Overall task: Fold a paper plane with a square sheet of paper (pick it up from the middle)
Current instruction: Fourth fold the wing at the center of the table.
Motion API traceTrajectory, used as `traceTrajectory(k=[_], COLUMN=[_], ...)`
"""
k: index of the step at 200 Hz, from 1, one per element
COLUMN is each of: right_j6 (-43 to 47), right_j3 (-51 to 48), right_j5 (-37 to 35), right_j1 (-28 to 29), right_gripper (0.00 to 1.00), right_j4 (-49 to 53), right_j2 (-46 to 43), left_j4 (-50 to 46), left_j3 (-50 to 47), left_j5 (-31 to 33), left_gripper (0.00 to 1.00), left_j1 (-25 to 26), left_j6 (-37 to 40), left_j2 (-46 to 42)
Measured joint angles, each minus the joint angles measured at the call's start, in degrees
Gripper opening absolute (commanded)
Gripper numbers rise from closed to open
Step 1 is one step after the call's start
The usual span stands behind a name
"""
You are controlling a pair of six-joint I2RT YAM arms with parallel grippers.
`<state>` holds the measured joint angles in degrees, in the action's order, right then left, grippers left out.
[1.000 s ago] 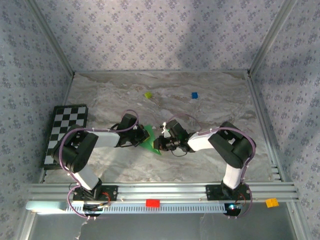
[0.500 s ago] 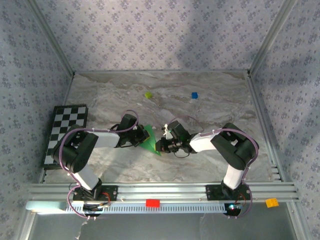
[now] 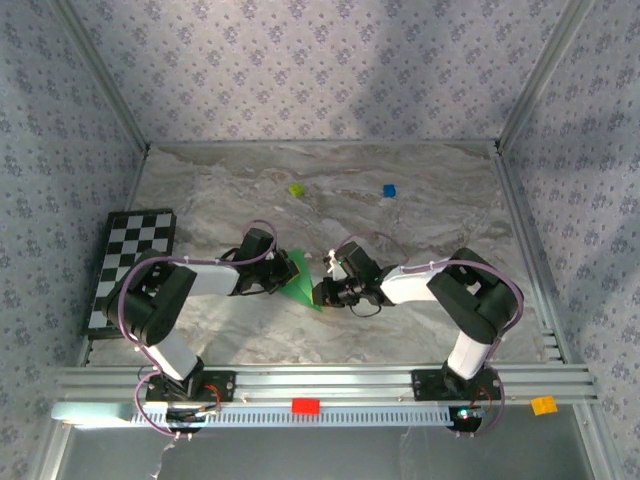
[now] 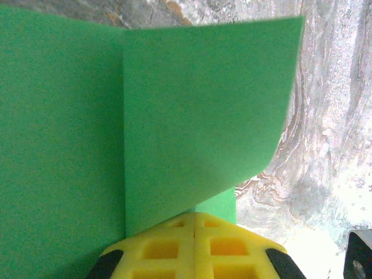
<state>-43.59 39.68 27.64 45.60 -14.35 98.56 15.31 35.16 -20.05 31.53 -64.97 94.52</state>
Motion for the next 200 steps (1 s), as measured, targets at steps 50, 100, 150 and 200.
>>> traceTrajectory(k=[50, 100, 150, 200], right_j6=[0.57, 1.07, 1.68, 1.90], right_j3=[0.00, -0.02, -0.42, -0.55], right_j5=[-0.37, -0.37, -0.46, -0.55], right_j1=[0.02, 0.02, 0.02, 0.02], right_gripper=[0.10, 0.14, 0.07, 0.11], right_j4=[0.61, 1.49, 2.08, 1.90], right_j2=[0.00, -0.55, -0.83, -0.87], left_j4=[-0.02, -0.02, -0.02, -0.02], left_j3=[0.00, 0.00, 0.00, 0.00], left_j5=[-0.02, -0.02, -0.02, -0.02], left_gripper=[0.00, 0.00, 0.00, 0.00], left_j1=[0.00, 0.00, 0.00, 0.04], left_j6=[-0.02, -0.02, -0.02, -0.02], left_j2=[0.00, 0.00, 0.00, 0.00])
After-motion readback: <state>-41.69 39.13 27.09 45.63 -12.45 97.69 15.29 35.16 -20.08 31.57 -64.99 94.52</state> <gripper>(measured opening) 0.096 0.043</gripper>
